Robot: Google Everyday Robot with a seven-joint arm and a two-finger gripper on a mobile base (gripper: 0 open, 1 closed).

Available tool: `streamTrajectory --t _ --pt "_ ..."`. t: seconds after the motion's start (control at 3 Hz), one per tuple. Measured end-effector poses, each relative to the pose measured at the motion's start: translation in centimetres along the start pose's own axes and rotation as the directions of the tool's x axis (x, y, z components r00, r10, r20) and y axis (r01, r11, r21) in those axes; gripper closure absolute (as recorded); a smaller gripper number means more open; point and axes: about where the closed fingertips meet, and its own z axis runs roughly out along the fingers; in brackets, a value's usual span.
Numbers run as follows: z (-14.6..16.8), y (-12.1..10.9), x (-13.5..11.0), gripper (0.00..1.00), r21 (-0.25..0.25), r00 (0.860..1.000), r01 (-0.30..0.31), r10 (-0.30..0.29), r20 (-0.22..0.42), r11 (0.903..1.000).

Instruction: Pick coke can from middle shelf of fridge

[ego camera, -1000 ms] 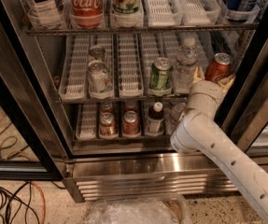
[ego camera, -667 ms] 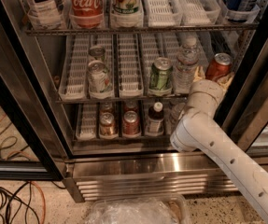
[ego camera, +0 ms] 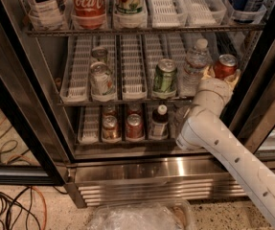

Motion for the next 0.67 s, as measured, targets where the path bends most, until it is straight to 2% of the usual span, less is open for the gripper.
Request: streamTrajectory --t 0.67 --pt "0.15 -0.2 0.1 1.0 0.016 1.0 -0.01 0.01 -0.007 0.9998"
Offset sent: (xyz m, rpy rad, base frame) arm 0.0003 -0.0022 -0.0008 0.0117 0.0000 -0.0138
